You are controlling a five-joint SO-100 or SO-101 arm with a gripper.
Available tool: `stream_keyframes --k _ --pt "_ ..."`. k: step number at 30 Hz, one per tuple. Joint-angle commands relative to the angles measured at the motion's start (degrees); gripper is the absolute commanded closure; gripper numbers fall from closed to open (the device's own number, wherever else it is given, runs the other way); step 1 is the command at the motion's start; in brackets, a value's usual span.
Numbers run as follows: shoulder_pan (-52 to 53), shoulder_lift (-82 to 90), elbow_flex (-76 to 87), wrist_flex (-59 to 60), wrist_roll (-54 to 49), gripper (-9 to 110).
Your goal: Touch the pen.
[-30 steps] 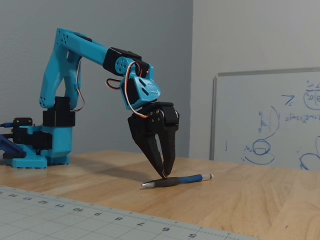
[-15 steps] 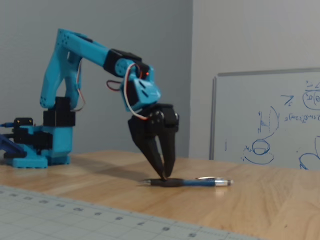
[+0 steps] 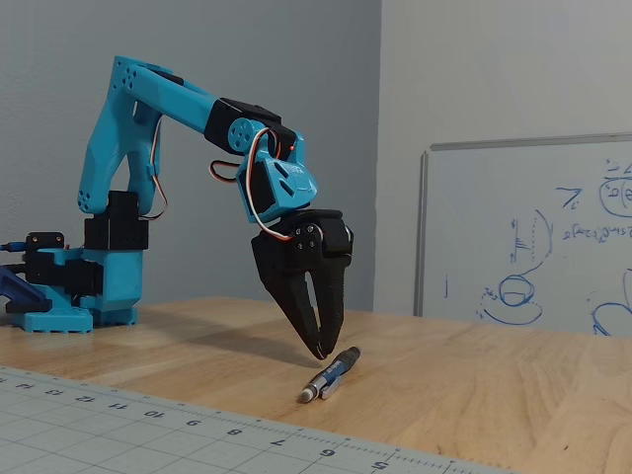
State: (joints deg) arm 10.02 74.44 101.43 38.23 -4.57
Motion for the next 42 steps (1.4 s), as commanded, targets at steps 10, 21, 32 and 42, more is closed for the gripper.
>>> stream_keyframes --k 10,21,32,42 --pt "0.0 9.4 -6.3 9.0 0.5 101" --pt "0.0 2.6 -14.2 9.0 0.6 101" --pt "0.2 -4.5 -19.4 9.0 0.6 101" --pt "0.2 -5.4 -19.2 9.0 0.6 101"
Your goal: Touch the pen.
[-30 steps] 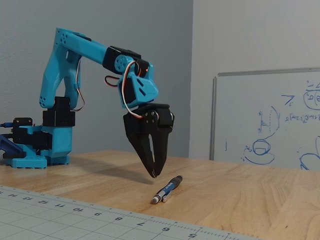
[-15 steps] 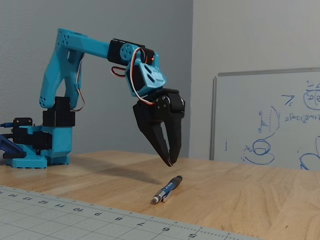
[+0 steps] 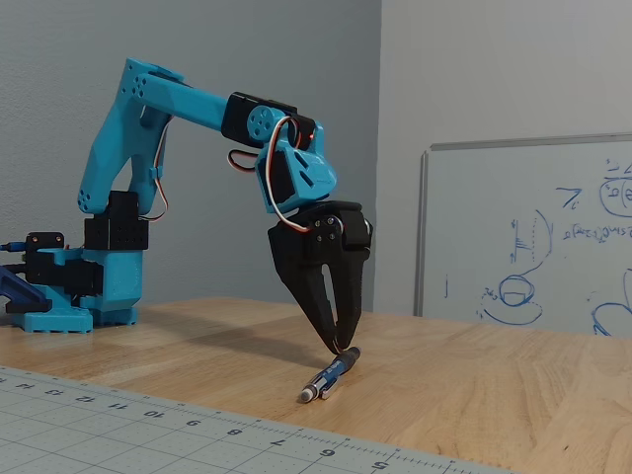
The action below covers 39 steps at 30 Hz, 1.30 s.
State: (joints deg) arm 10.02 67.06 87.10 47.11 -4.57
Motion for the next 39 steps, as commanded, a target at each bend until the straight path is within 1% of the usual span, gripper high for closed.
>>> stream_keyframes --k 1,39 --pt "0.2 1.9 -4.7 0.1 0.6 101" --pt "0.2 -0.5 -5.0 0.3 0.6 101"
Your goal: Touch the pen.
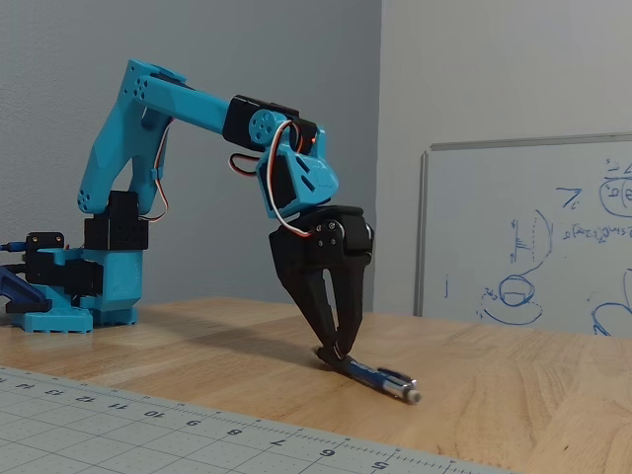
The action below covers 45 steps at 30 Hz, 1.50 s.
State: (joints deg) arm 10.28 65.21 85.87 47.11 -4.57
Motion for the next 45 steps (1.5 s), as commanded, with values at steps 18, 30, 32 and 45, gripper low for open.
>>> stream_keyframes --k 18,30,32,45 --pt "-0.5 4.1 -2.8 0.7 0.6 101" --pt "-0.4 4.1 -2.7 0.8 0.6 101" --pt "-0.1 4.0 -2.3 0.8 0.6 101" --pt "1.2 -0.5 -1.8 0.4 -0.2 101"
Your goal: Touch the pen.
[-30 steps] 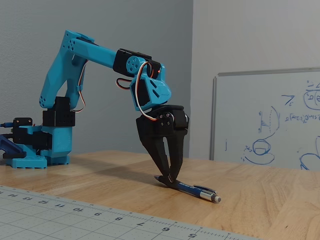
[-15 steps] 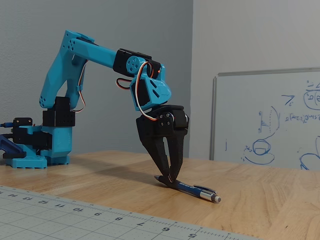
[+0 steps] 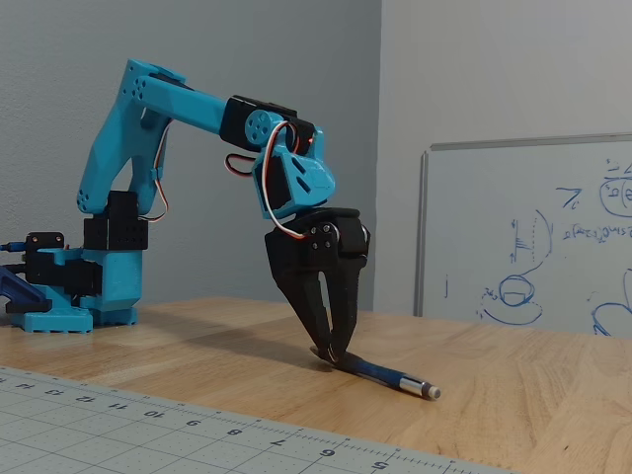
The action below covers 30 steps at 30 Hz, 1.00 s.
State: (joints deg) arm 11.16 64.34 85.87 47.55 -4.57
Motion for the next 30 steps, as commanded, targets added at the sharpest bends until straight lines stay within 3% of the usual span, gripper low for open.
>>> stream_keyframes --k 1,16,30 --pt "0.4 0.0 -1.8 -0.1 -0.2 101" --pt "0.2 0.0 -2.1 -0.4 -0.2 101" --pt "0.4 10.5 -1.9 -0.1 0.4 101"
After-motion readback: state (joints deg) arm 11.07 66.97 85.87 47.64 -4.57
